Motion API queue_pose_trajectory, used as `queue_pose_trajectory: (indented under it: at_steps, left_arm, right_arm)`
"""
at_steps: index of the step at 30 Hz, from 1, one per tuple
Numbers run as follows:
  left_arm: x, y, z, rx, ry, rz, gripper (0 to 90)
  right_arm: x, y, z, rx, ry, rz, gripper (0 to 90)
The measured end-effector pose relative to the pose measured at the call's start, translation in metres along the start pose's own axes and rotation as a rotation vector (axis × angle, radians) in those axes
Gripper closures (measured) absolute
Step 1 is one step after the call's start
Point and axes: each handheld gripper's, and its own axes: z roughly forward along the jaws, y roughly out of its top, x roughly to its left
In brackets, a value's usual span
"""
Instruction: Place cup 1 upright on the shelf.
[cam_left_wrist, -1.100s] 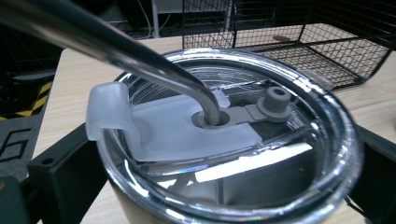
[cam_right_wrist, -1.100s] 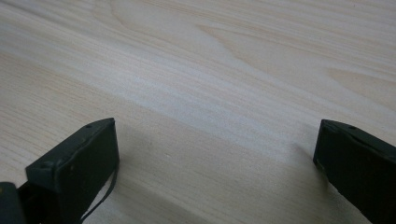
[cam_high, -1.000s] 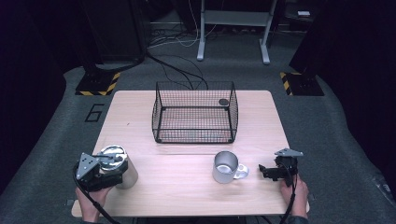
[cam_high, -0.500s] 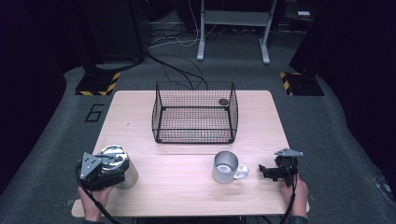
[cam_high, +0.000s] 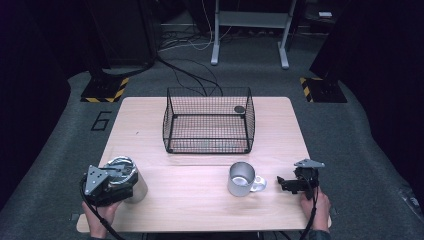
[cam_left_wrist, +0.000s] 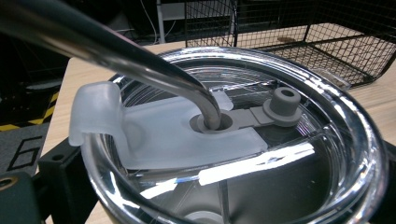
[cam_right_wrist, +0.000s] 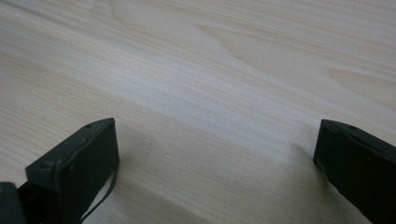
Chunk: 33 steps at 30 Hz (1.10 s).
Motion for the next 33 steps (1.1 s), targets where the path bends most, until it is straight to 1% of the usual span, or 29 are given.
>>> queue_pose_trajectory:
  at_steps: [3,11,12,15,19,23,26,27,29,30,33]
  left_arm:
    - [-0.001,0.002,-0.002,0.002,-0.004,0.005,4.0]
    - [-0.006,0.009,-0.005,0.004,-0.024,0.039,3.9]
    - [-0.006,0.01,-0.005,0.002,-0.025,0.043,3.9]
    - [-0.008,0.013,-0.006,0.002,-0.038,0.049,3.9]
    - [-0.011,0.017,-0.006,0.014,-0.051,0.07,3.9]
    - [-0.015,0.02,-0.005,0.008,-0.062,0.083,3.9]
    - [-0.017,0.022,-0.005,0.013,-0.075,0.092,3.9]
    - [-0.017,0.023,-0.004,0.014,-0.075,0.1,3.9]
    - [-0.019,0.025,-0.004,0.016,-0.085,0.102,3.9]
    - [-0.019,0.026,-0.003,0.018,-0.088,0.112,3.9]
    - [-0.02,0.03,-0.003,0.024,-0.103,0.124,3.9]
  right_arm:
    - [0.0,0.0,0.0,0.0,0.0,0.0,0.0]
    - [0.0,0.0,0.0,0.0,0.0,0.0,0.0]
    - [0.0,0.0,0.0,-0.001,0.002,-0.006,0.0]
    - [-0.001,0.0,0.0,0.0,0.006,-0.004,0.0]
    - [-0.001,0.0,0.0,0.0,0.007,-0.005,0.0]
    - [-0.001,0.0,0.0,0.0,0.007,-0.005,0.0]
    - [-0.001,0.0,0.0,0.0,0.007,-0.006,0.0]
    - [-0.001,0.0,0.0,0.0,0.007,-0.006,0.0]
    - [-0.001,0.0,0.0,0.0,0.007,-0.006,0.0]
    - [-0.001,0.0,0.0,0.0,0.007,-0.005,0.0]
    - [-0.001,0.0,0.0,0.0,0.007,-0.006,0.0]
